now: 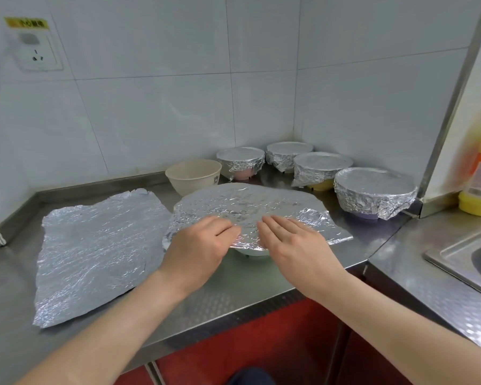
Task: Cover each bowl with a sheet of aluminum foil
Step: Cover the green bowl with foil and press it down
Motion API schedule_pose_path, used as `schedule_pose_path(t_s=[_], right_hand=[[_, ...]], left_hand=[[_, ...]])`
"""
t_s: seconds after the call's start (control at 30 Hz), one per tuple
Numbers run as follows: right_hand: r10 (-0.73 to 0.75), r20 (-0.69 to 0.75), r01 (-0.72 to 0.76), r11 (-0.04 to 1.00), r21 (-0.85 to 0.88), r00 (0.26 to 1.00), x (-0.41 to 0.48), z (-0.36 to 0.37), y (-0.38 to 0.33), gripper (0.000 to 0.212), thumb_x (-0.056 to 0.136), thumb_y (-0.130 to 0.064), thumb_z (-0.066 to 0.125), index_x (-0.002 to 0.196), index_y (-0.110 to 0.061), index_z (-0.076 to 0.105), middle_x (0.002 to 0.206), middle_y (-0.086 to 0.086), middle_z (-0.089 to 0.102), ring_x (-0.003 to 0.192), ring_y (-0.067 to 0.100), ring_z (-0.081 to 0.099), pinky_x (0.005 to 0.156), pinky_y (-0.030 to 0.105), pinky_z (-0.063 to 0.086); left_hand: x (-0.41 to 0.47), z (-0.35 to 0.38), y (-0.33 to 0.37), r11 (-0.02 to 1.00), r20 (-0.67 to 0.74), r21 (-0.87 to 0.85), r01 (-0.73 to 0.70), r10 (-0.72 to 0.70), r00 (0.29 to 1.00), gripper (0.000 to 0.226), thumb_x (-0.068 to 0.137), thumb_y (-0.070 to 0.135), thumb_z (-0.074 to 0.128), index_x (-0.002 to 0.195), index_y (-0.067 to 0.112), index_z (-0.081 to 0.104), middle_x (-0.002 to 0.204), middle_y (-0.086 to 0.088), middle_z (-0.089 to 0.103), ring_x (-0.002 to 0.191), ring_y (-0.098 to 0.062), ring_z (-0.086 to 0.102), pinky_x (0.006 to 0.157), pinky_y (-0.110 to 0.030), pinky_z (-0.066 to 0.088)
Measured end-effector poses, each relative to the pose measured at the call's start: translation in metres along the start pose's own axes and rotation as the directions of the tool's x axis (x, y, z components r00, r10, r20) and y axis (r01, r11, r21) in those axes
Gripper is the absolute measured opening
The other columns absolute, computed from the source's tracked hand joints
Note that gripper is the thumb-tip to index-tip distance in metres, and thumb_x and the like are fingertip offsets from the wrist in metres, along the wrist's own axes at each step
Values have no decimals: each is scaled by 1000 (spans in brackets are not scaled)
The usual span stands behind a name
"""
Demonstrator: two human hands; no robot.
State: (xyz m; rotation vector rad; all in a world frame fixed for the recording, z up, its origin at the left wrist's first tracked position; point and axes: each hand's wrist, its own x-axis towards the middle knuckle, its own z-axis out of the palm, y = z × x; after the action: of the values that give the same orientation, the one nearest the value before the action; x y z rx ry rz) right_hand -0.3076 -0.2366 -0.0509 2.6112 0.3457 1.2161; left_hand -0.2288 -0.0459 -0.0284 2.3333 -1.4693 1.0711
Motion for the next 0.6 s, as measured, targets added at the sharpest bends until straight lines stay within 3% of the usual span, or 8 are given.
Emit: schedule_pose_path(t_s=[0.13, 0.23, 0.4, 0.6], right_hand=[[2, -75, -3, 1000, -11, 997, -4, 5, 3, 37, 99, -18, 39, 102, -1, 71, 103, 12, 72, 95, 26, 69, 77, 33, 57], [4, -86, -2, 1000, 27, 996, -4, 5, 3, 41, 102, -17, 34, 102, -2, 71, 104, 10, 72, 96, 25, 69, 78, 33, 57], [2, -89, 9, 993, 121, 996, -7, 9, 7, 63, 107, -20, 12, 105, -1, 72, 107, 11, 72, 99, 26, 70, 81, 37, 58], [-29, -83, 45, 981, 187, 996, -10, 14, 16, 55, 107, -21, 19, 110, -5, 71, 113, 7, 71, 106, 24, 67, 87, 37, 56]], left_hand=[[-3, 5, -7, 998, -41, 8, -59, 59, 997, 17, 78, 6, 68, 93, 11, 74, 88, -2, 73, 80, -21, 70, 57, -30, 56], [-2, 6, -8, 996, -44, 12, -83, 84, 996, 18, 87, 11, 56, 93, 11, 73, 89, -1, 73, 80, -21, 70, 57, -30, 56], [1, 8, -6, 993, -64, 19, -113, 114, 991, 27, 83, 6, 48, 92, 10, 73, 89, -2, 73, 80, -21, 70, 57, -30, 57], [2, 5, -3, 988, -99, 33, -153, 155, 983, 24, 84, 4, 52, 91, 9, 74, 89, -2, 74, 81, -20, 71, 60, -31, 58]])
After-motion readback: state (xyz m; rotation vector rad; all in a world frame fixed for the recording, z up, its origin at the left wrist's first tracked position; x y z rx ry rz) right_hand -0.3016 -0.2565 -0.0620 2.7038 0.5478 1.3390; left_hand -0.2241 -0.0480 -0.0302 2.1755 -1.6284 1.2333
